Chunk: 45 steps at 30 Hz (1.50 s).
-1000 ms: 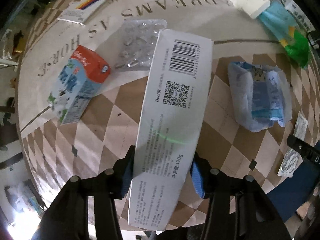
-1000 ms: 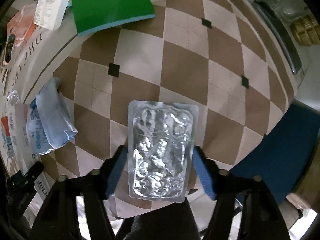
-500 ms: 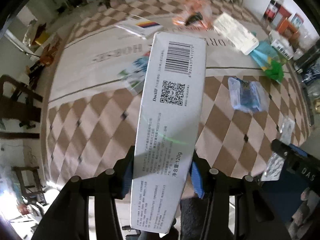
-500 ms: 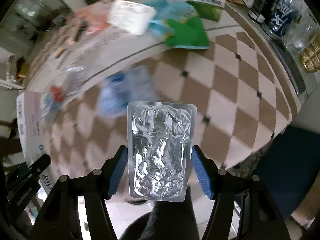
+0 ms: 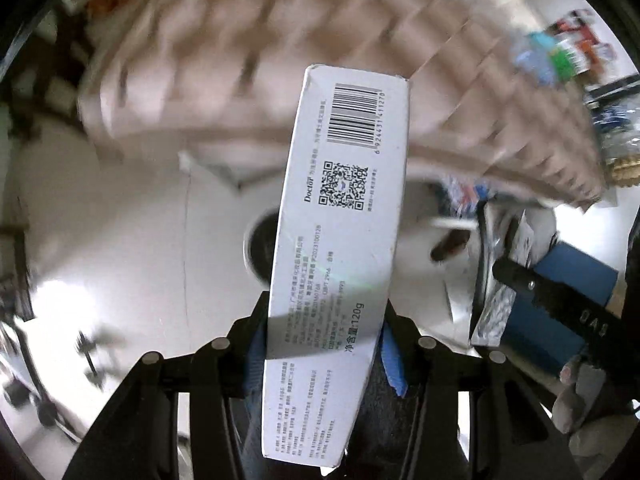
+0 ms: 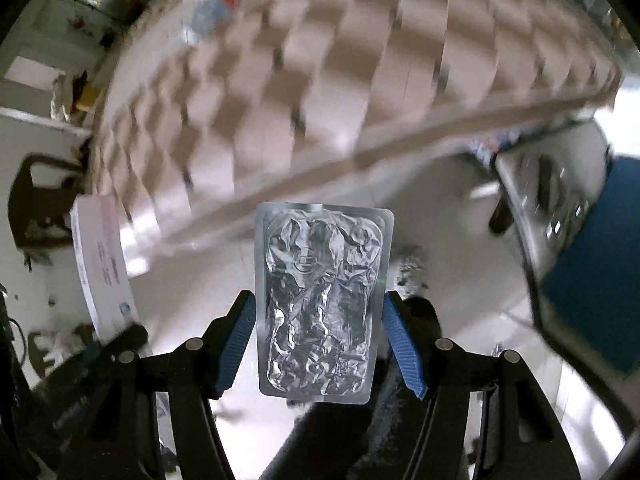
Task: Collect trash
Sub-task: 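Carry both items over the white bin and open both tools to drop them, then swing both tools back over the table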
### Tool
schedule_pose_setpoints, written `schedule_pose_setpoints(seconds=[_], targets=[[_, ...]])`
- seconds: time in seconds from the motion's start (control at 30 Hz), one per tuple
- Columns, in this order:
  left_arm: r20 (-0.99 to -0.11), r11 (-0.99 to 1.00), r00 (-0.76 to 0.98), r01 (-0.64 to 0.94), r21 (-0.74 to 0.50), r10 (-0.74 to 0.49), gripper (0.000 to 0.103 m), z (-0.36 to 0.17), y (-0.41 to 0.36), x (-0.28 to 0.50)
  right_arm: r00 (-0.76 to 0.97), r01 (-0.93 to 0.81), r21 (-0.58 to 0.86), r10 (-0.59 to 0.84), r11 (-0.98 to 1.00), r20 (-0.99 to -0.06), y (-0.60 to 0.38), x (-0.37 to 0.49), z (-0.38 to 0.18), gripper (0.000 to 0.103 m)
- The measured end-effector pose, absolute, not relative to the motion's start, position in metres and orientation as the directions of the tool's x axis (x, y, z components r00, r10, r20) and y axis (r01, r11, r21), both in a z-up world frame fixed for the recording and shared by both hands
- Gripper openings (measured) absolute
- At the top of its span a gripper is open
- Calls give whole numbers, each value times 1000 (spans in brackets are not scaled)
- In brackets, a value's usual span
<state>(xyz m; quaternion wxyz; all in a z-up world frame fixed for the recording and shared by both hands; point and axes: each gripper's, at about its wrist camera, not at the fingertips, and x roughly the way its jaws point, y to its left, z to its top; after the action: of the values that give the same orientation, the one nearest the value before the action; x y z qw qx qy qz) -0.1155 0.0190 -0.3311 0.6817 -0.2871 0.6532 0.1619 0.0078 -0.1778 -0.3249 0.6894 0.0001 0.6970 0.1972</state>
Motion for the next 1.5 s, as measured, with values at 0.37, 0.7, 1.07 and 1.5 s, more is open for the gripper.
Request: schedule_pose_setpoints(seconds=[0.37, 0.7, 1.07, 1.5], targets=[[-823, 574, -33, -733, -365, -566, 48, -644, 70, -105, -253, -270, 278, 211, 922, -944, -134, -34, -589, 66], [-874, 616, -81, -741, -268, -479, 87, -714, 90, -111, -389, -266, 311, 194, 912, -900, -106, -32, -766, 98], [-995, 752, -84, -659, 18, -50, 99, -655, 77, -134, -290, -430, 210, 86, 878, -953, -108, -39, -750, 103], [-996, 755, -69, -656, 7, -50, 98, -598, 44, -148, -107, -530, 38, -22, 847, -994, -113, -48, -663, 103]])
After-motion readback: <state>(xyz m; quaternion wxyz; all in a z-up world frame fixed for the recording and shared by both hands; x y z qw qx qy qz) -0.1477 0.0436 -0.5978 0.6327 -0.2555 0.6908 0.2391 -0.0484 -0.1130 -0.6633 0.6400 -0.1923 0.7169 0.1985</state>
